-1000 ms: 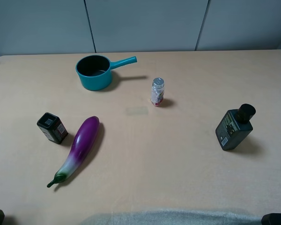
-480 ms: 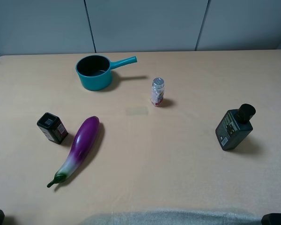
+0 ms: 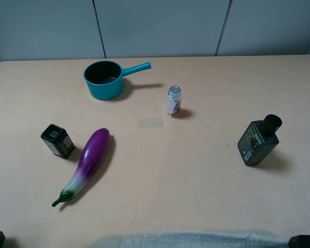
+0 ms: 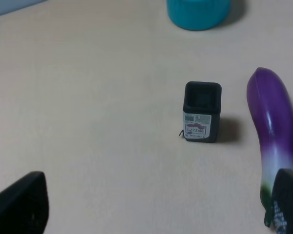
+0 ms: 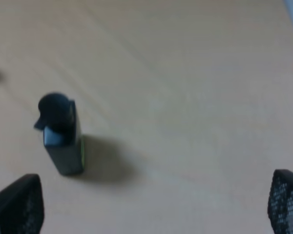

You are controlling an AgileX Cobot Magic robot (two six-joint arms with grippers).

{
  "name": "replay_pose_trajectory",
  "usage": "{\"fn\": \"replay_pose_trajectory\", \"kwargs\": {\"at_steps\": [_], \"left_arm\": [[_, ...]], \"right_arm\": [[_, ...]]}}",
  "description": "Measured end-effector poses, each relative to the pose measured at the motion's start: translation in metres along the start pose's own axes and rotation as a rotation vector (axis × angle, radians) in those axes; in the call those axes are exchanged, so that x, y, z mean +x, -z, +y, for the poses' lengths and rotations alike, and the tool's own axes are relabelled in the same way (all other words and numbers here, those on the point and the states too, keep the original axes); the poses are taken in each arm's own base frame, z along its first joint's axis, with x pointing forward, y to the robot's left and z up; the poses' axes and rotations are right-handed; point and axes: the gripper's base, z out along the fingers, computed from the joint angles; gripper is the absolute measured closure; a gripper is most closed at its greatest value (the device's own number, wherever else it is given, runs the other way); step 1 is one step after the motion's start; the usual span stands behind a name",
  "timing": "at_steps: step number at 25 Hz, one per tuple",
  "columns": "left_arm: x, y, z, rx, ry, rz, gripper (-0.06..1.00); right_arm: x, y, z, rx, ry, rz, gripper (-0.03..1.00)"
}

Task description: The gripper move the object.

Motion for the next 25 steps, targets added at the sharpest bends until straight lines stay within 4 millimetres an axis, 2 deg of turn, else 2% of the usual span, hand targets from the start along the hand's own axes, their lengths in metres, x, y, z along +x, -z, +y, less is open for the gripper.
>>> {"fn": "replay_pose_trajectory", "kwargs": {"at_steps": [3, 7, 11, 25], "left_arm": [[0.0, 0.0, 0.0, 0.0, 0.0, 0.0, 0.05], [0.0, 0.0, 0.0, 0.0, 0.0, 0.0, 0.05], [0.0, 0.0, 0.0, 0.0, 0.0, 0.0, 0.05], [0.0, 0.0, 0.0, 0.0, 0.0, 0.0, 0.05]], "right_arm": [[0.016, -0.005, 0.002, 0.007, -0.024, -0.046, 0.28], [0.027, -0.01, 0.008, 0.028, -0.083, -0.163, 0.28], [0.031, -0.017, 0.014, -0.001, -0.117, -0.178, 0.28], [0.031, -0.018, 0.016, -0.023, -0.095, -0.179, 0.28]]}}
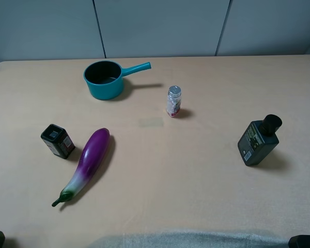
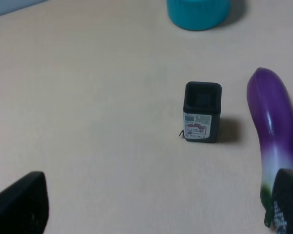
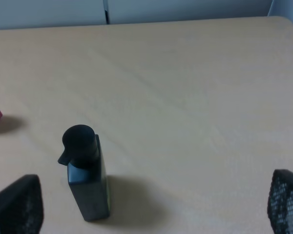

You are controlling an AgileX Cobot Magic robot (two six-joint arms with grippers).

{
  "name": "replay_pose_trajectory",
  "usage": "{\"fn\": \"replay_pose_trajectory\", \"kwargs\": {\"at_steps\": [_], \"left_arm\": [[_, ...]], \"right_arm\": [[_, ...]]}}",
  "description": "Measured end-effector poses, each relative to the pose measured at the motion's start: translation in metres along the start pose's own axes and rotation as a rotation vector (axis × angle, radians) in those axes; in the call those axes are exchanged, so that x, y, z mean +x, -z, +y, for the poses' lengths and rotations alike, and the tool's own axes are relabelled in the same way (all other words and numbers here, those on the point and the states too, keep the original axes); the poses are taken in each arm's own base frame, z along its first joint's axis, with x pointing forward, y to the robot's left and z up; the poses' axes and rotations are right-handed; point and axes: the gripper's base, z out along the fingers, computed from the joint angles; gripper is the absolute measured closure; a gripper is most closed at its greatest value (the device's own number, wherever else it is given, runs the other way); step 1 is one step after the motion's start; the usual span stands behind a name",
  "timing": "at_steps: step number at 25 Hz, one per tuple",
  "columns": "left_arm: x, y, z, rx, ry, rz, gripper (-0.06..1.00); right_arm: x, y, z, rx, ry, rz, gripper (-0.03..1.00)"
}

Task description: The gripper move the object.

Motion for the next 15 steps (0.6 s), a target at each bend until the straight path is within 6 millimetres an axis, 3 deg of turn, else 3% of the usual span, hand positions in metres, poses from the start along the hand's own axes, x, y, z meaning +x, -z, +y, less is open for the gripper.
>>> {"fn": "replay_pose_trajectory", "kwargs": {"at_steps": [15], "left_arm": [[0.0, 0.0, 0.0, 0.0, 0.0, 0.0, 0.05]], "right_arm": [[0.0, 0.0, -0.0009, 0.01, 0.006, 0.0, 0.28]]}}
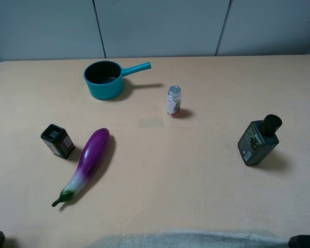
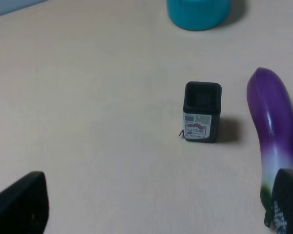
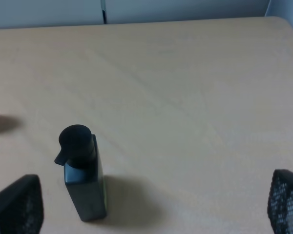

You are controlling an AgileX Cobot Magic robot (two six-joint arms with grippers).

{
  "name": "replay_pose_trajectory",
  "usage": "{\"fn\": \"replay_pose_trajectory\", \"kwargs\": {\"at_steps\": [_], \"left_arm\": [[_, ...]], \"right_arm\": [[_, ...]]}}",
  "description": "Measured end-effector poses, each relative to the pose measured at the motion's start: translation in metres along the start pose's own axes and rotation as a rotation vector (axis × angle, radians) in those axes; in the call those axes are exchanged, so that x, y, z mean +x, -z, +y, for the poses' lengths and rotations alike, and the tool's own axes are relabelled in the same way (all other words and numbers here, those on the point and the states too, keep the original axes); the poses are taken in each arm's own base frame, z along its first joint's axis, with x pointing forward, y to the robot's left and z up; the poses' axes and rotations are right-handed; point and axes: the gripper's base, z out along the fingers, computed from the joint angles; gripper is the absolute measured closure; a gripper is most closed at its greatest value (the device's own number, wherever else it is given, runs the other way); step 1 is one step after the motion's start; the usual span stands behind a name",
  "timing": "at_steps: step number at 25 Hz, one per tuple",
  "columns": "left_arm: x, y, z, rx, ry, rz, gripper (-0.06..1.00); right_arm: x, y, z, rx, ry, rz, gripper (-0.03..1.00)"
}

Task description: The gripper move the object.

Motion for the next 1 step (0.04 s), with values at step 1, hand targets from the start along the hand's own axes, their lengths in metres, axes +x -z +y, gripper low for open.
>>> {"fn": "replay_pose_trajectory", "kwargs": {"at_steps": [1], "left_arm": [[0.0, 0.0, 0.0, 0.0, 0.0, 0.0, 0.05]], "right_arm": [[0.0, 0.0, -0.0001, 0.001, 0.001, 0.0, 0.28]]}}
